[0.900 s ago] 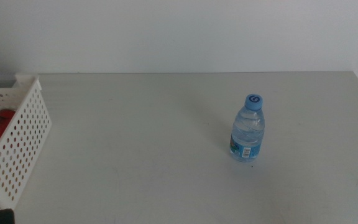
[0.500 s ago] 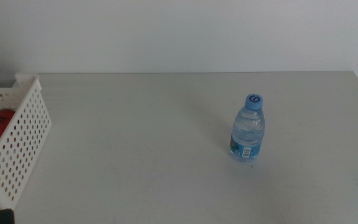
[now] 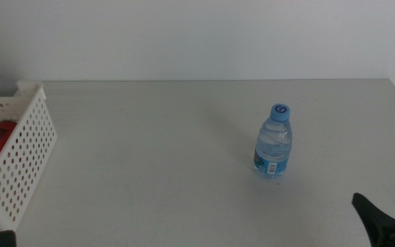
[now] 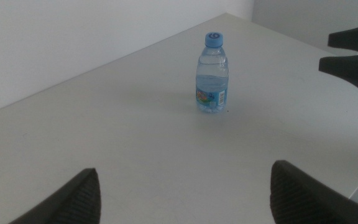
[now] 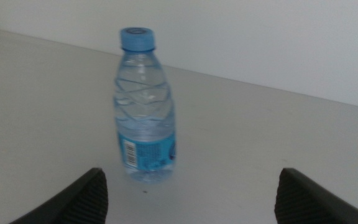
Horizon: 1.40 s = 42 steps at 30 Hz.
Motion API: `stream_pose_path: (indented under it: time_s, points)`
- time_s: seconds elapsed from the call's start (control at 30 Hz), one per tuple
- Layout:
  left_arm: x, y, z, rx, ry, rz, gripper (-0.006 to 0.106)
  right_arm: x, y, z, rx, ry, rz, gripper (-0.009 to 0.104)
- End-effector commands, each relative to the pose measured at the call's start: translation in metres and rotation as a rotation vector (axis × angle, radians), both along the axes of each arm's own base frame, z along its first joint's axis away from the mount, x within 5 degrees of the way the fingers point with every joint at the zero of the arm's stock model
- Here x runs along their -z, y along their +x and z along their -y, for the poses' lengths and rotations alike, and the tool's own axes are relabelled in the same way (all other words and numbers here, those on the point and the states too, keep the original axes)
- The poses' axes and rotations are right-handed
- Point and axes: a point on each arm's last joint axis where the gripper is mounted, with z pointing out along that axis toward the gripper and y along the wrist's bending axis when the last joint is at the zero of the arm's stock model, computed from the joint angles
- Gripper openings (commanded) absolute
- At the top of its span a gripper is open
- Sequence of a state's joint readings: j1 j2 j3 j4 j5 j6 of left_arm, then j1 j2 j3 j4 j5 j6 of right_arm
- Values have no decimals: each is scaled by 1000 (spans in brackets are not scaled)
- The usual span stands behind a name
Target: Use arms to grab the bottles and put them into the dustbin to the left of the table.
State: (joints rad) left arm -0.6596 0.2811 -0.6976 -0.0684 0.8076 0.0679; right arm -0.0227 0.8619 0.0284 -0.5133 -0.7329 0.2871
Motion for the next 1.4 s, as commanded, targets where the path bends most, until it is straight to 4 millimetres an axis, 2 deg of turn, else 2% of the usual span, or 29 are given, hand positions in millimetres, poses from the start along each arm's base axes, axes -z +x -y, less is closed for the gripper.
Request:
stream_pose_path:
  time_s: [0.0,0.23,0.37,0.5,0.73,0.9,1.1,1.37]
  points:
    - [-12,2,2,1,-64,48,93,-9,8,-12,-140,76,118,94]
    - [-12,2,2,1,-64,48,93,-3,24,-17,-212,224,142,94]
    - [-12,2,2,1,-64,48,93,-1,39,-23,-283,263,86,94]
    - [-12,2,2,1,-64,48,93,-1,56,-27,-346,255,65,94]
    - [-12,2,2,1,-64,48,93,-9,96,-24,-287,217,79,94]
    - [-12,2,2,1,-64,48,93,-16,123,-46,-324,121,71,94]
    - [-12,2,2,1,-64,48,93,-3,145,-69,-331,25,-13,94]
    - [-12,2,2,1,-64,48,93,21,185,-80,-179,47,-34,94]
